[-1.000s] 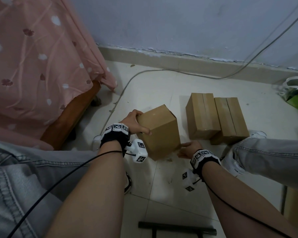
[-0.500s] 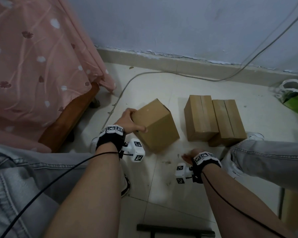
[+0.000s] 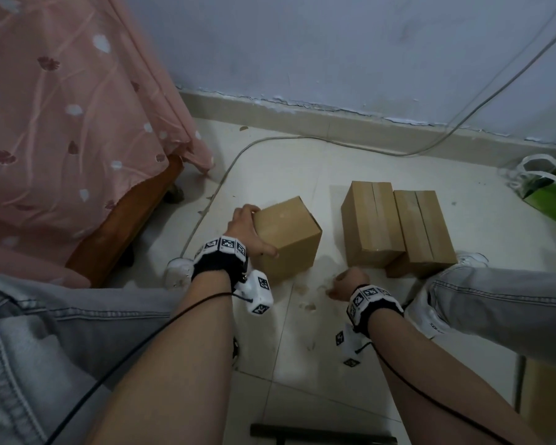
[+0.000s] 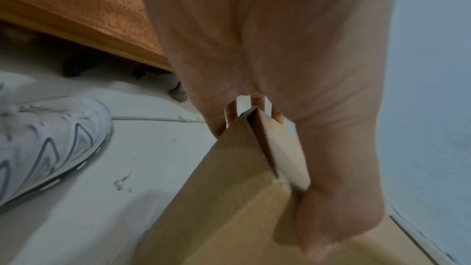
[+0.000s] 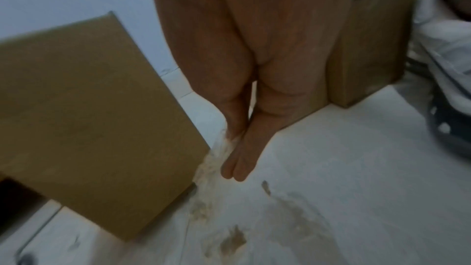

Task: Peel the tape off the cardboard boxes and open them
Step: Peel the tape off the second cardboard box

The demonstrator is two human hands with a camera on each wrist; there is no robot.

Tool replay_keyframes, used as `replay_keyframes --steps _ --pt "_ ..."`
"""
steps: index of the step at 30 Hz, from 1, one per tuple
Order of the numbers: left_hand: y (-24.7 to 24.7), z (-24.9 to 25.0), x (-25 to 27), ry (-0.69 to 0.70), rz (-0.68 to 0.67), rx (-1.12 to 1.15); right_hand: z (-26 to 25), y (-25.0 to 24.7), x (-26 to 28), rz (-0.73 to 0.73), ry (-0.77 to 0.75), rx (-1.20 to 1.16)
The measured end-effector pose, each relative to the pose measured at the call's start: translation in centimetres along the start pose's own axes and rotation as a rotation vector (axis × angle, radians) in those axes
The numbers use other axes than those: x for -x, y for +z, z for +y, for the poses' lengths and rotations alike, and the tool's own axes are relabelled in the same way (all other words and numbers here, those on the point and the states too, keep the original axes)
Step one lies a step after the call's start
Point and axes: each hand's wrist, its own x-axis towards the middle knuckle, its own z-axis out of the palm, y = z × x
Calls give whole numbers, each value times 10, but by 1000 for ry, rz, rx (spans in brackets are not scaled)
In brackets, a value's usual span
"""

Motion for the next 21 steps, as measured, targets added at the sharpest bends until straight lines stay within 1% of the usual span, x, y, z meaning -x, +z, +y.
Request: replay_keyframes --steps 2,4,6,9,13,17,21 --pt "10 -3 3 -2 -17 -20 -1 3 0 -12 16 -149" --pt "16 -5 3 -3 -27 -23 0 7 -1 20 25 -205" --pt "20 -5 2 9 -29 -16 0 9 -4 60 -2 -149" --pt "24 -4 2 23 -19 -12 -6 9 -2 109 -76 29" --pt "25 -4 3 27 -15 -7 -6 11 -4 104 -113 153" --pt "24 -3 4 24 -22 0 -9 9 -6 88 -148 115" --pt "25 -3 5 17 -23 9 -12 4 -6 105 -180 100"
